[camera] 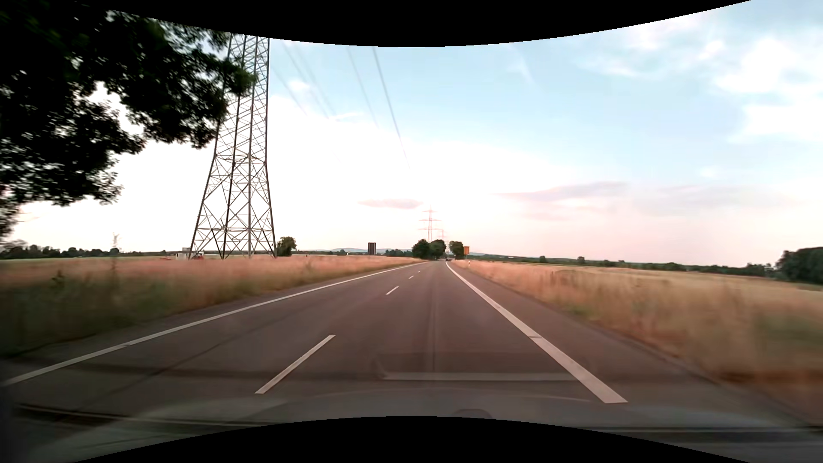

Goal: Follow the waypoints while adhering to traffic rules and regulations

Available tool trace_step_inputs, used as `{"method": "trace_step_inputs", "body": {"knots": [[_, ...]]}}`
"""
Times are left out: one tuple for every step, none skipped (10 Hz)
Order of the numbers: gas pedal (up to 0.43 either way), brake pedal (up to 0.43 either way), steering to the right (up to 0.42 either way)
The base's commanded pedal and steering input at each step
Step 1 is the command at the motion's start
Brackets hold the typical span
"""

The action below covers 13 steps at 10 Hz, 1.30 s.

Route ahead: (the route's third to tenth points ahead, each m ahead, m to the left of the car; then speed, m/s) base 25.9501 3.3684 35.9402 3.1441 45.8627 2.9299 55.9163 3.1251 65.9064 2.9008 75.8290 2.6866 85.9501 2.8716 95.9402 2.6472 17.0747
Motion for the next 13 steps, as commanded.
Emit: {"method": "trace_step_inputs", "body": {"knots": [[0.008, 0.000, -0.002], [0.008, 0.000, -0.001], [0.008, 0.000, -0.001], [0.008, 0.000, -0.001], [0.008, 0.000, -0.001], [0.008, 0.000, -0.001], [0.020, 0.000, -0.001], [0.020, 0.000, -0.001], [0.020, 0.000, -0.001], [0.020, 0.000, -0.002], [0.028, 0.000, -0.001], [0.039, 0.000, -0.001], [0.039, 0.000, -0.001]]}}
